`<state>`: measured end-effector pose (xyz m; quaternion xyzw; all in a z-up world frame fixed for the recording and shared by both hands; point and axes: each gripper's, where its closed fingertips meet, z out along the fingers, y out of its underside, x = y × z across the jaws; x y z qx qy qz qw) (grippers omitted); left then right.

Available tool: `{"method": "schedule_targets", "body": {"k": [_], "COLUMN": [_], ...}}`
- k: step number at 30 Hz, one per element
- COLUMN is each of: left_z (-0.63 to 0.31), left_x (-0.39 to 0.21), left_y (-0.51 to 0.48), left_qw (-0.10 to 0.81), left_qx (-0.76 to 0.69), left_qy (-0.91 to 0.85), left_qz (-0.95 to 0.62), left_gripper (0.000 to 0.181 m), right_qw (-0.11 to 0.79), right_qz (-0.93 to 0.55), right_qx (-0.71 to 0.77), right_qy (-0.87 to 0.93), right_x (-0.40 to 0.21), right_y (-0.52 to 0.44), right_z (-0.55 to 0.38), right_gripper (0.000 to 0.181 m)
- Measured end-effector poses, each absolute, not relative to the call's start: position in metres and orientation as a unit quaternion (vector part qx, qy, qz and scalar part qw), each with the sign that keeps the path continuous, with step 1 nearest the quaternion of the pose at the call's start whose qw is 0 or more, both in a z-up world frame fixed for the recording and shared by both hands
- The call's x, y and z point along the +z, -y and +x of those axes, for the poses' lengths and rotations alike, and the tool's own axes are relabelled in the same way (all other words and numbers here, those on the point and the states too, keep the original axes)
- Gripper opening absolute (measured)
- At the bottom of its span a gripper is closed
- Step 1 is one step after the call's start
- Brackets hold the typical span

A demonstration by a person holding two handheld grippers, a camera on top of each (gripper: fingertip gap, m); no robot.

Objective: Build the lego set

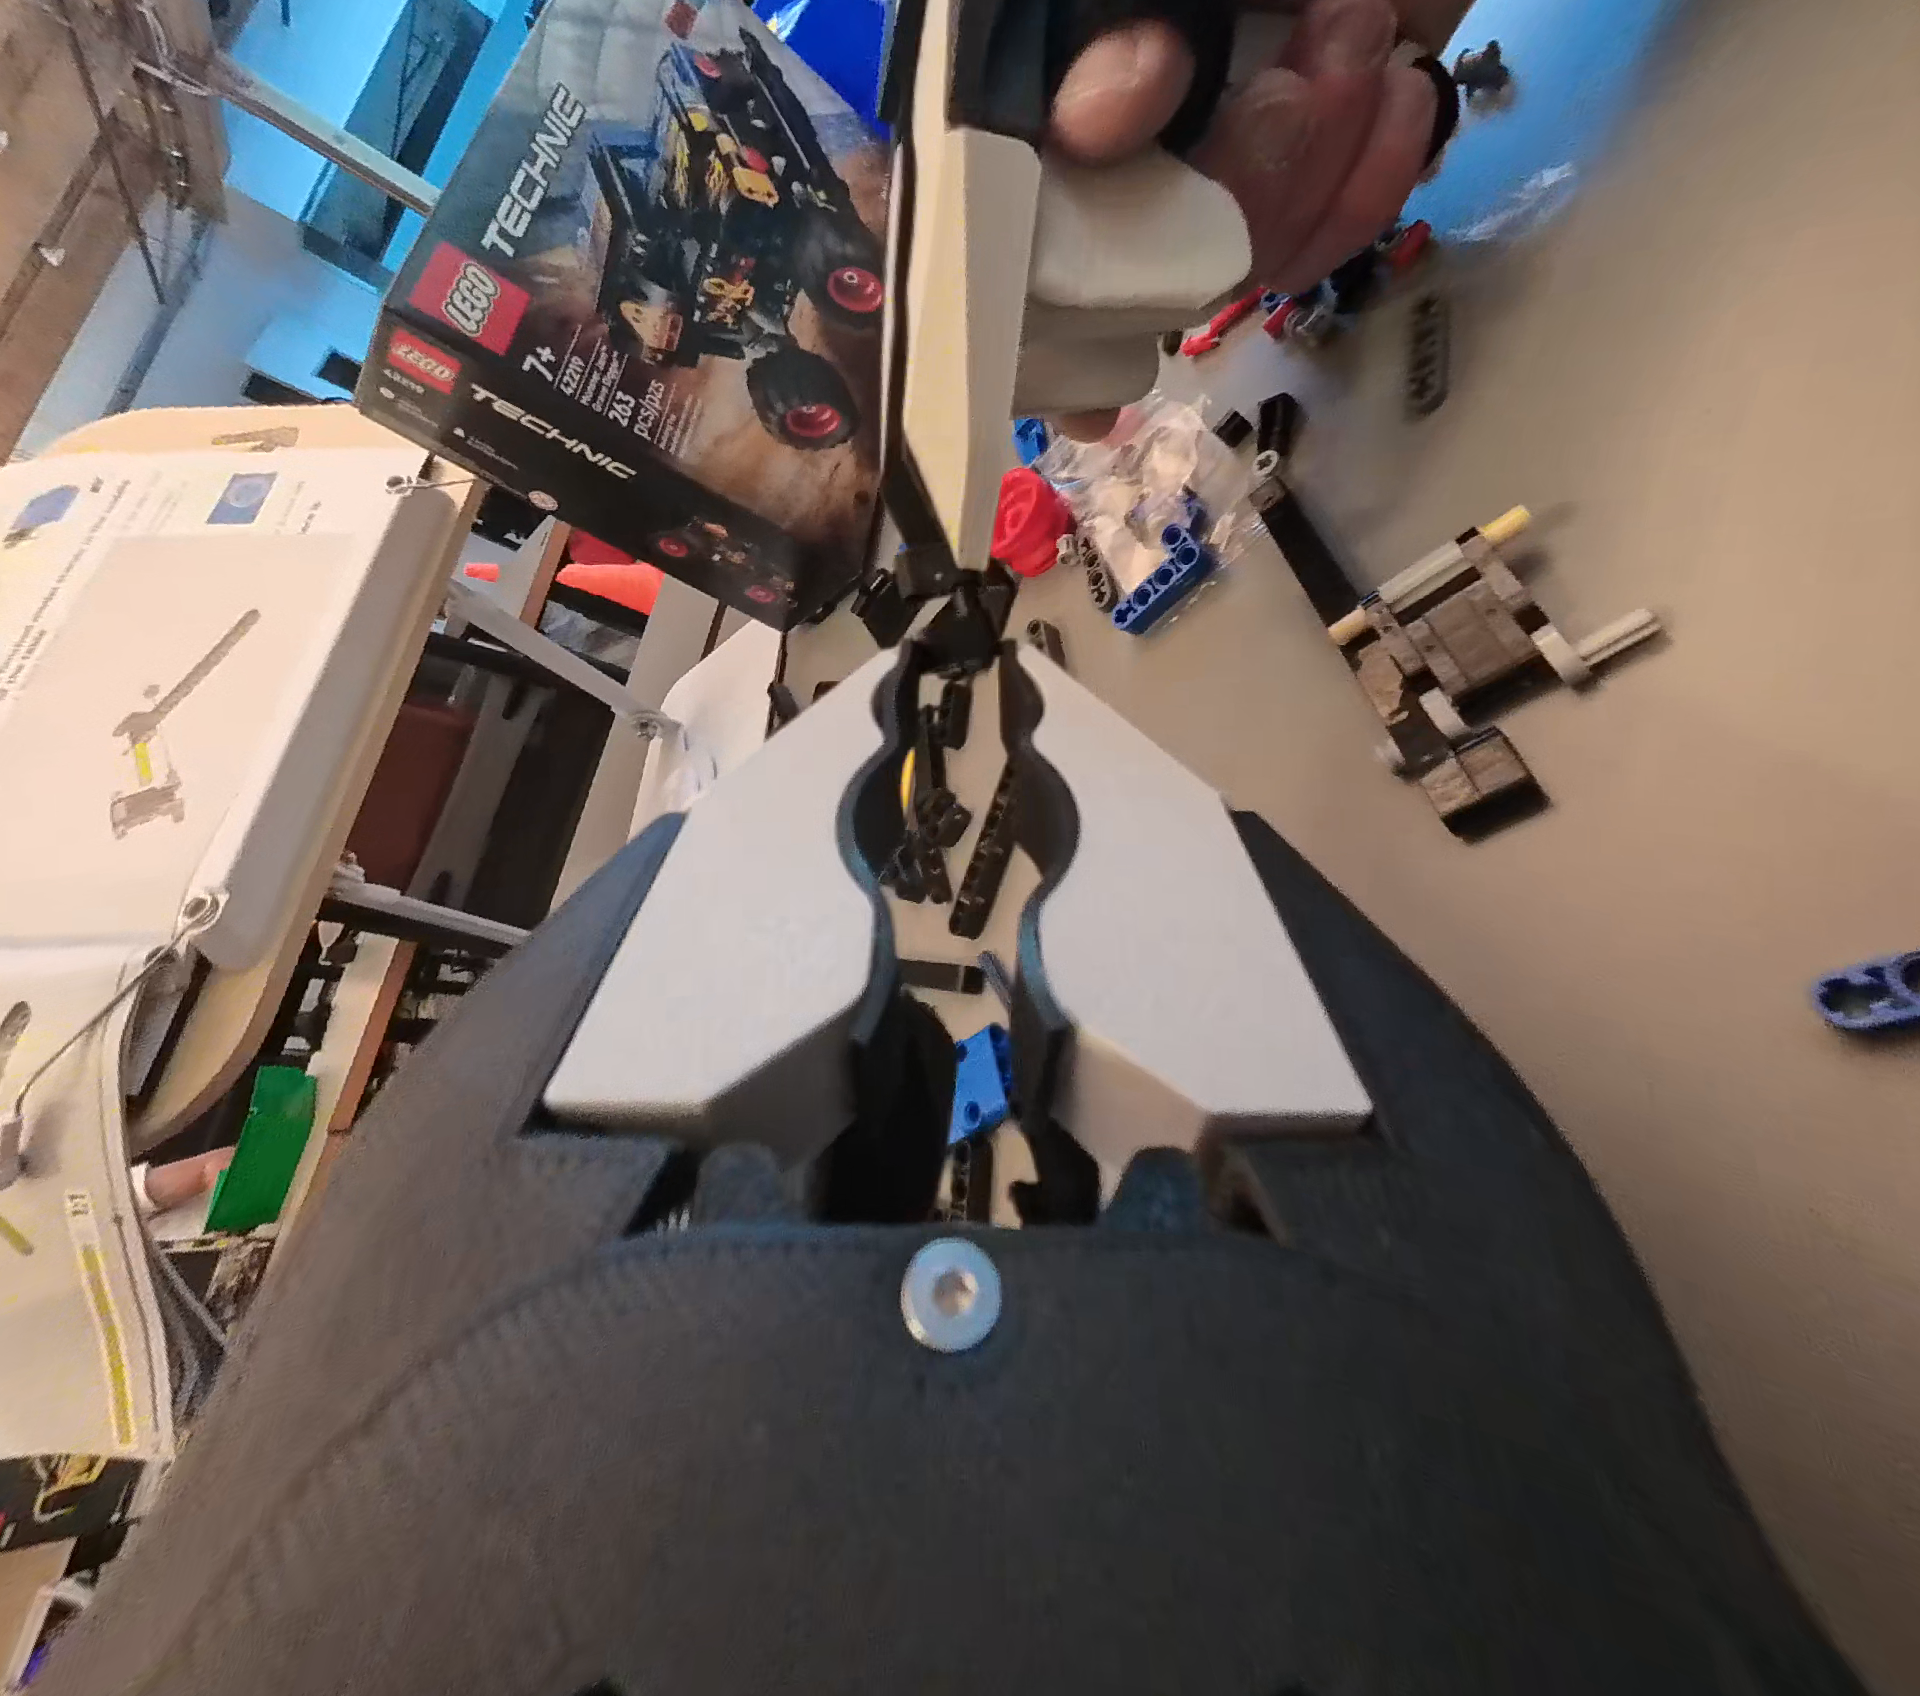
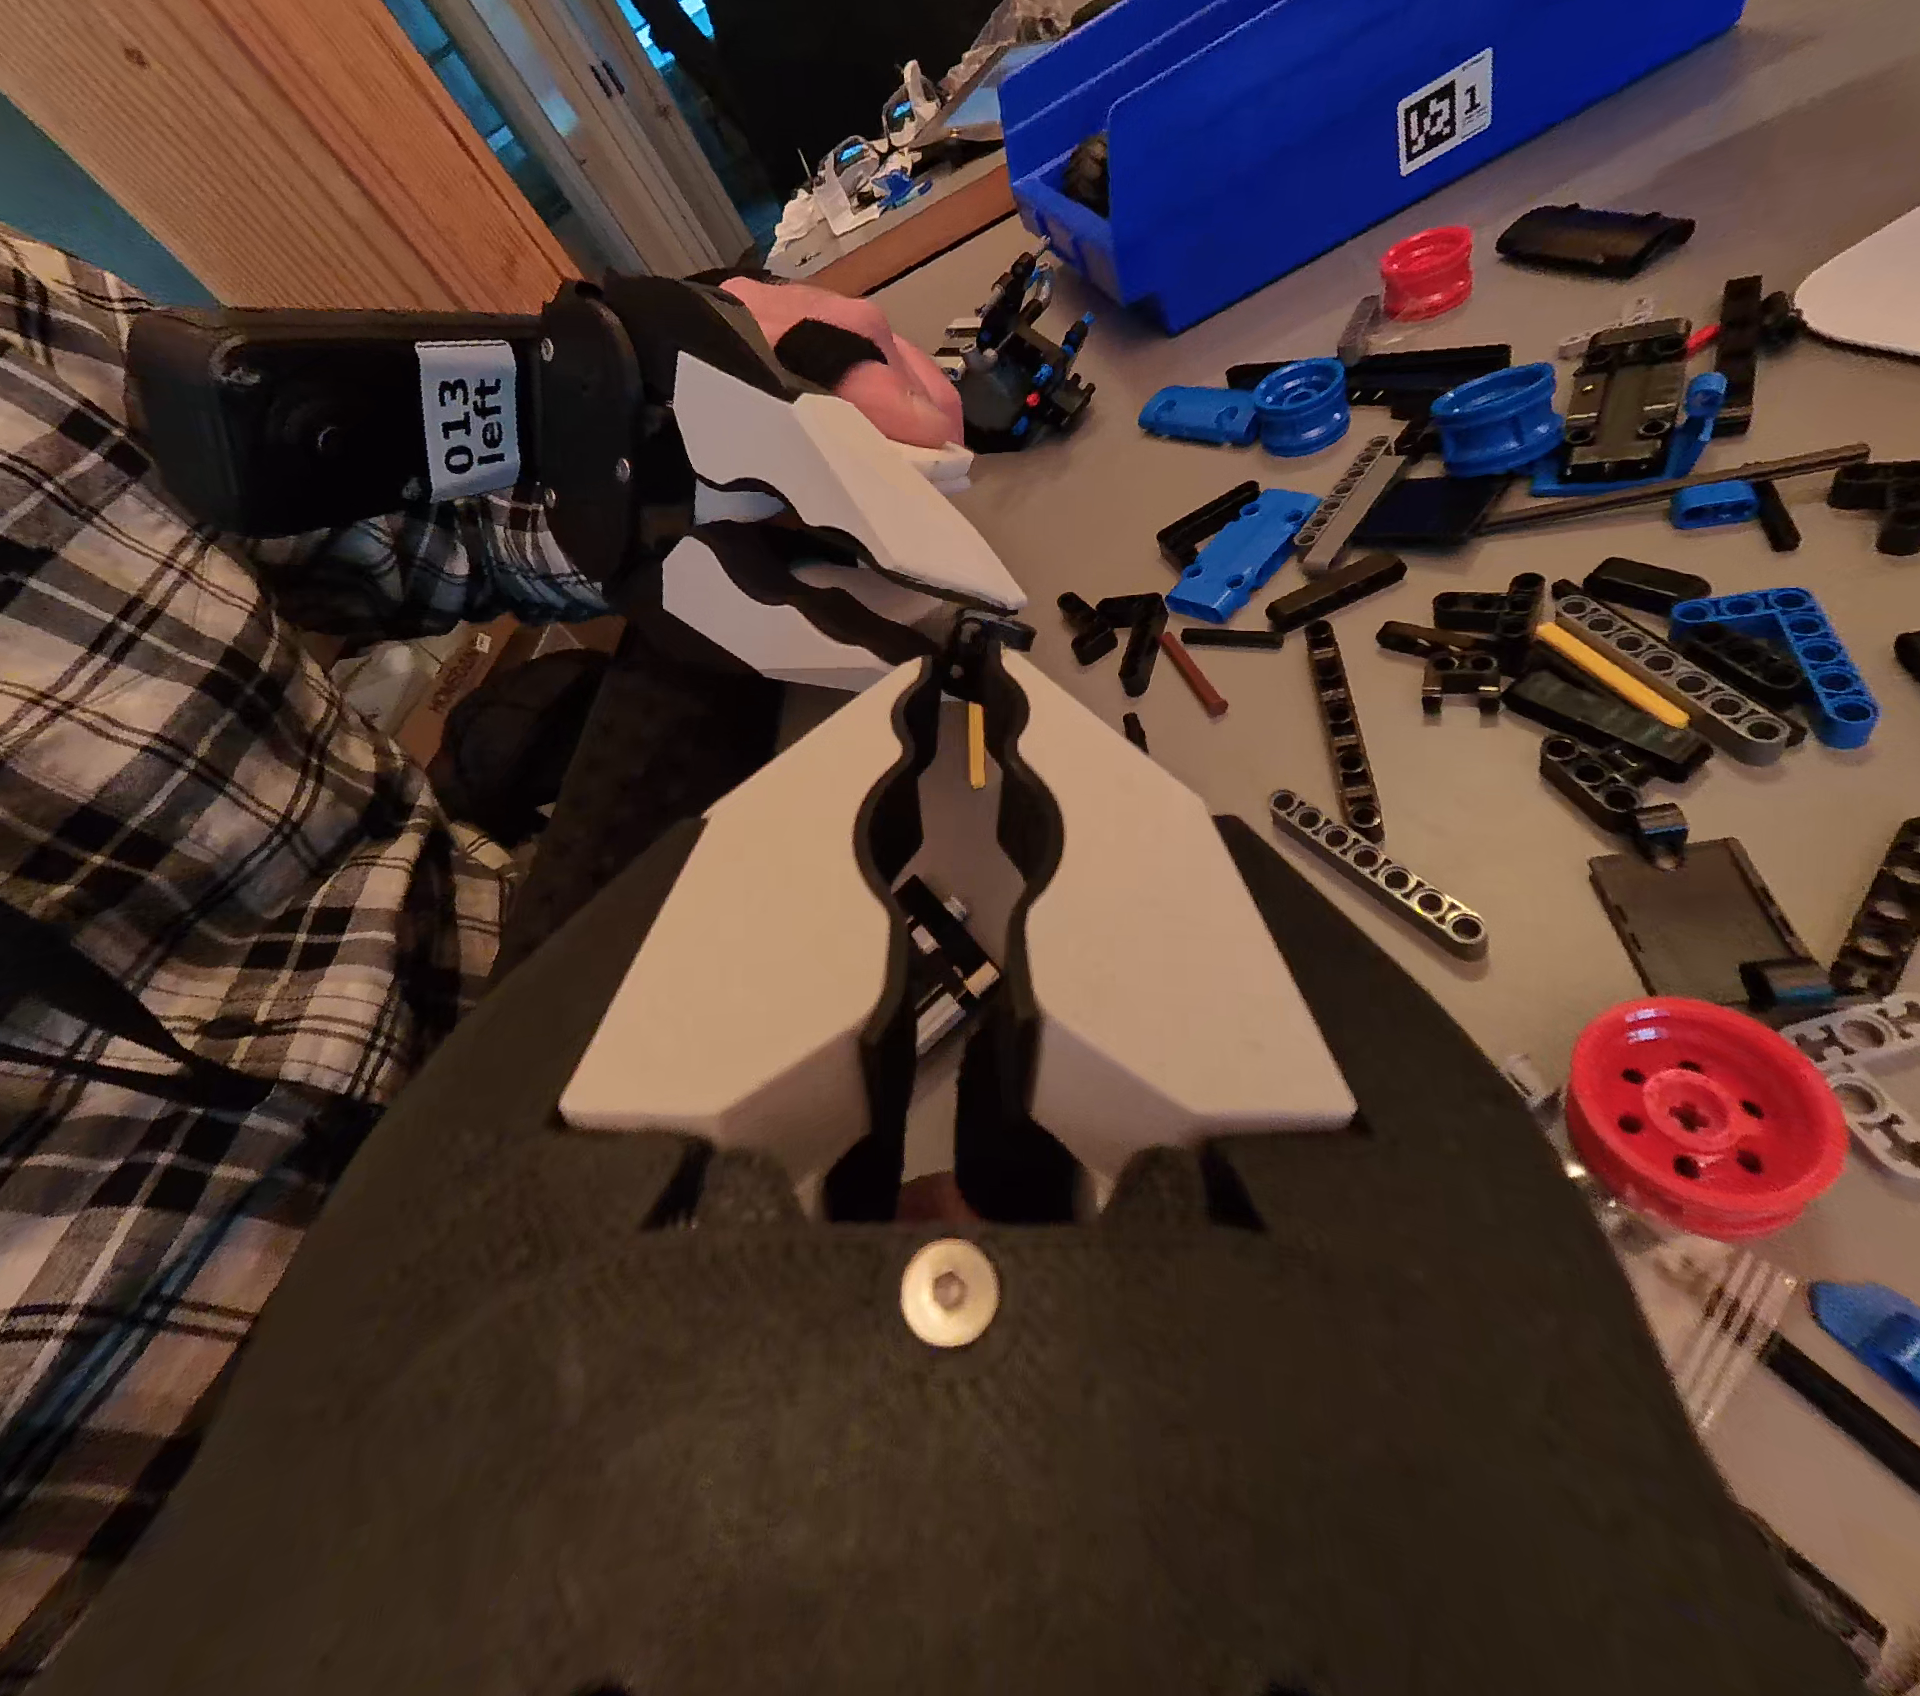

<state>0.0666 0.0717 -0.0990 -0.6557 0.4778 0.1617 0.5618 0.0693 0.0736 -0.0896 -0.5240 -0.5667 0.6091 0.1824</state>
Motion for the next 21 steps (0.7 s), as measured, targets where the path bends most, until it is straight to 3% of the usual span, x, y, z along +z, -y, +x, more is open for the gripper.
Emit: {"method": "schedule_targets", "body": {"k": [16, 21], "left_z": [0.056, 0.050], "left_x": [-0.098, -0.087], "left_y": [-0.084, -0.085], "left_qw": [0.554, 0.582], "left_qx": [0.194, 0.150], "left_qy": [-0.458, -0.430], "left_qz": [-0.668, -0.674], "left_gripper": [0.012, 0.029], "right_qw": [0.234, 0.368], "right_qz": [-0.543, -0.506], "right_qx": [0.568, 0.473], "right_qy": [0.572, 0.620], "right_x": [-0.093, -0.078], "right_y": [-0.079, -0.093], "right_z": [0.057, 0.059], "right_gripper": [0.007, 0.007]}}
